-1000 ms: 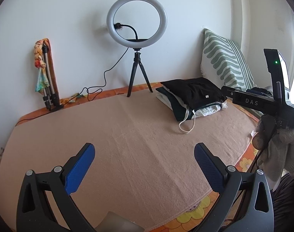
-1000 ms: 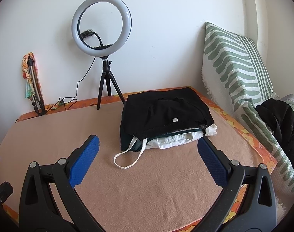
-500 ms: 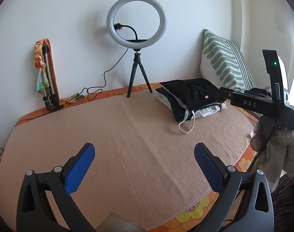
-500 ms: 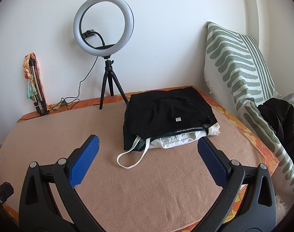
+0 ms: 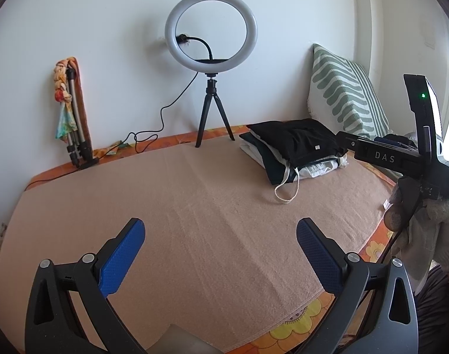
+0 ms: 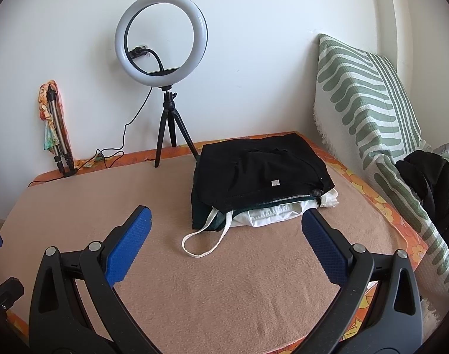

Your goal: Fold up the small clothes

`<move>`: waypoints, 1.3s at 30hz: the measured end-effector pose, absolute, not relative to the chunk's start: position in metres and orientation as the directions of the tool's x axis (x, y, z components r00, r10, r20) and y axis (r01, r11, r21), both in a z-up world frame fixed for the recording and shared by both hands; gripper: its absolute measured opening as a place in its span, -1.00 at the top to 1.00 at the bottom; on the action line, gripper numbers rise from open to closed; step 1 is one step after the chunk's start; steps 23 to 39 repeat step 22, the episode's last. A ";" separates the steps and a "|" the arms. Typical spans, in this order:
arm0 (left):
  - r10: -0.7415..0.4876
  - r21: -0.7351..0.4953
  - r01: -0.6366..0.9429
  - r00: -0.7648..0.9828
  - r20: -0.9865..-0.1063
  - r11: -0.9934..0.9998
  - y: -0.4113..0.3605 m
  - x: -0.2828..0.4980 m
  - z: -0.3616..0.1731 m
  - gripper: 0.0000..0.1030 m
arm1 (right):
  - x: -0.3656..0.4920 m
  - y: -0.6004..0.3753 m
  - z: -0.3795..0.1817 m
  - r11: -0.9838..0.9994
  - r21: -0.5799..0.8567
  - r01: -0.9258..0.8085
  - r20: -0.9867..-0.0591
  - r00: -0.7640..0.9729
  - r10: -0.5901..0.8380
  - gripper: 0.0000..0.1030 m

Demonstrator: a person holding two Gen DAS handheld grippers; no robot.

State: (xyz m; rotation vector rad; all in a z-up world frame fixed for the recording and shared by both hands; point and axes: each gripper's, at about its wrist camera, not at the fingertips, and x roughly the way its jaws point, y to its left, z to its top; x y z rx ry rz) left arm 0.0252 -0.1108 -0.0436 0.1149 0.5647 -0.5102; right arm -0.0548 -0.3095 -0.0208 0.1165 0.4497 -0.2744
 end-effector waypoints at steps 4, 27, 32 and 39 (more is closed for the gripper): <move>-0.429 -0.031 0.490 0.728 -0.536 0.871 -0.110 0.025 -0.043 -0.99 | -0.055 -0.309 -0.021 0.957 0.050 0.287 -0.444 0.864 -0.236 -1.00; -0.412 -0.035 0.466 0.743 -0.528 0.884 -0.101 0.025 -0.042 -0.99 | -0.051 -0.298 -0.018 0.962 0.053 0.267 -0.442 0.870 -0.218 -1.00; -0.412 -0.035 0.466 0.743 -0.528 0.884 -0.101 0.025 -0.042 -0.99 | -0.051 -0.298 -0.018 0.962 0.053 0.267 -0.442 0.870 -0.218 -1.00; -0.412 -0.035 0.466 0.743 -0.528 0.884 -0.101 0.025 -0.042 -0.99 | -0.051 -0.298 -0.018 0.962 0.053 0.267 -0.442 0.870 -0.218 -1.00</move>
